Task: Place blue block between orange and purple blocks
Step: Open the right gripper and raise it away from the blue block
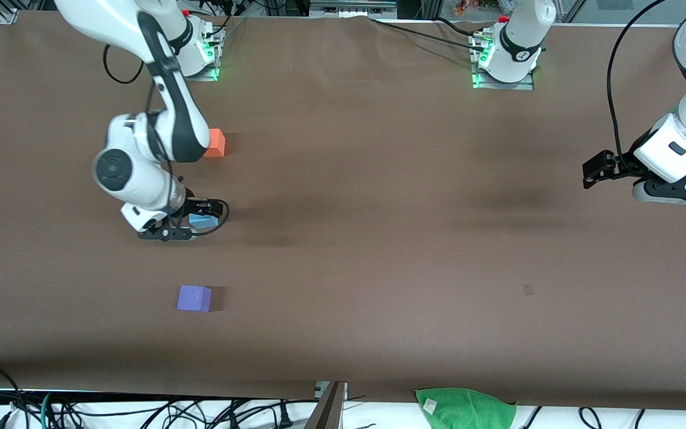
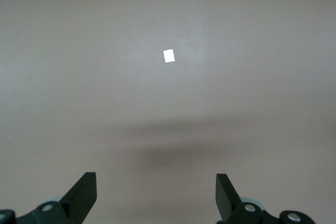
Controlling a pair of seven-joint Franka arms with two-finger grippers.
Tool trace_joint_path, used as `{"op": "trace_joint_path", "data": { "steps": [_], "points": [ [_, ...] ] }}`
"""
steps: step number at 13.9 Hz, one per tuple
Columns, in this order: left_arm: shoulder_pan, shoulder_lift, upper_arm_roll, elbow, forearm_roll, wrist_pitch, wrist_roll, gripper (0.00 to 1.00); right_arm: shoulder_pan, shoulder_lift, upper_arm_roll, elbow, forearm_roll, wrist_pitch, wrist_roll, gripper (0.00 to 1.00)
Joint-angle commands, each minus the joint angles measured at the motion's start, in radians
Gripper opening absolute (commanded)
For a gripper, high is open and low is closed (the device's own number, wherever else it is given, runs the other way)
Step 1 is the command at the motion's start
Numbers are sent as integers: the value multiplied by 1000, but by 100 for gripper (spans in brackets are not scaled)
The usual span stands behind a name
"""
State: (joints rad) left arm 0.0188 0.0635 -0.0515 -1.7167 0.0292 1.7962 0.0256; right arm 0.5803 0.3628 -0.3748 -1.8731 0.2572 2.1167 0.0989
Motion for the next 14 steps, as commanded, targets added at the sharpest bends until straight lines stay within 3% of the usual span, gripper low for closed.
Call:
{"op": "trace_joint_path", "data": {
  "steps": [1, 4, 6, 8, 12, 14],
  "points": [
    [-7, 21, 2, 37, -8, -14, -7, 100, 3, -65, -82, 216, -1, -292, -13, 100],
    [-8, 24, 2, 35, -8, -14, -7, 100, 4, -138, -125, 351, -71, -551, -7, 100],
    [-8, 24, 2, 35, -8, -14, -6, 100, 4, -258, -121, 341, -130, -605, -7, 100],
    [-8, 24, 2, 35, -8, -14, -6, 100, 1, -292, -109, 342, -147, -649, -2, 100],
    [-8, 24, 2, 37, -8, -14, -6, 100, -109, -373, 34, 280, -203, -647, 19, 100],
    [-8, 24, 2, 35, -8, -14, -6, 100, -251, -387, 176, 262, -228, -636, 19, 100]
  ]
}}
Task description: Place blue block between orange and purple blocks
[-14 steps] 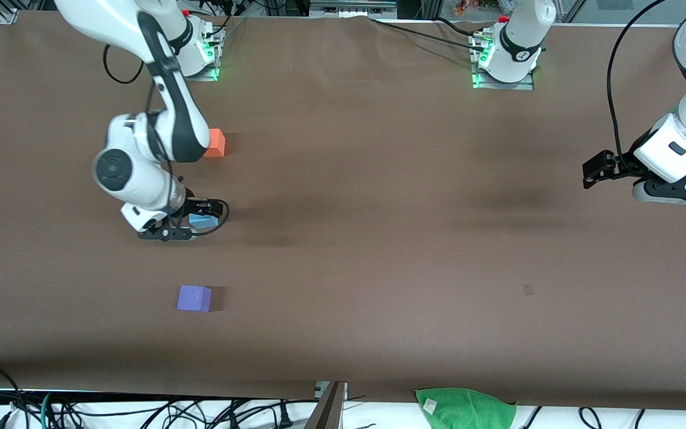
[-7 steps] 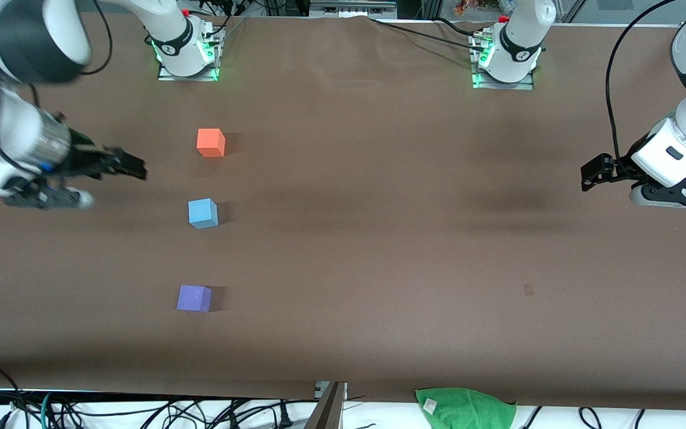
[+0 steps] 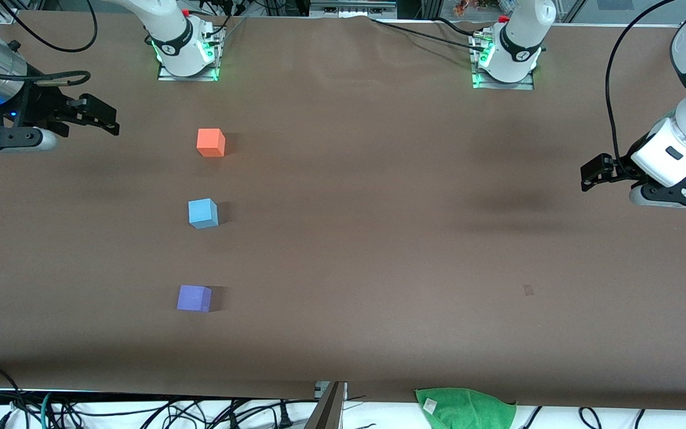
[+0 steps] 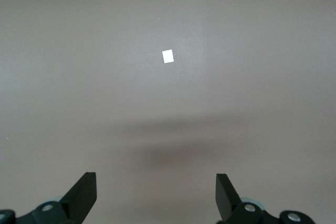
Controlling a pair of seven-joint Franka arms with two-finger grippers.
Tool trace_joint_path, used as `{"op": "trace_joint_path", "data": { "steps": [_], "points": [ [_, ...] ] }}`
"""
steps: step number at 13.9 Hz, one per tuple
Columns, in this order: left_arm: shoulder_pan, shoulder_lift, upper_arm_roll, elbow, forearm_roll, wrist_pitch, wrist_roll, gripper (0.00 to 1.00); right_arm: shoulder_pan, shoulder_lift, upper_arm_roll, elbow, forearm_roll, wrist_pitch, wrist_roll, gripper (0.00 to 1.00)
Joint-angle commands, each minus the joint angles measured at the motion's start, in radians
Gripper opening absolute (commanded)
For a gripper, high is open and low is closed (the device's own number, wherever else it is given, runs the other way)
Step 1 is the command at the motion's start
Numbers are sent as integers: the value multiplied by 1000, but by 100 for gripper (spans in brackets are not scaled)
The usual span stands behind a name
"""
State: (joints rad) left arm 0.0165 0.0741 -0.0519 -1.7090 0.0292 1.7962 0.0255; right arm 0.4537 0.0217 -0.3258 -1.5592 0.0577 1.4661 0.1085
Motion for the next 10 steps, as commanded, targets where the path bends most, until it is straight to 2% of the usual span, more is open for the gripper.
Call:
{"op": "trace_joint_path", "data": {
  "steps": [1, 4, 10],
  "points": [
    [-6, 13, 3, 28, -8, -15, -6, 100, -188, -46, 193, -52, -32, 16, 10, 100],
    [-6, 13, 3, 29, -8, -14, -7, 100, -312, -39, 308, -42, -44, 31, 8, 100],
    [-6, 15, 3, 29, -8, -14, -7, 100, -320, -3, 314, -9, -52, 34, -13, 100]
  ]
}}
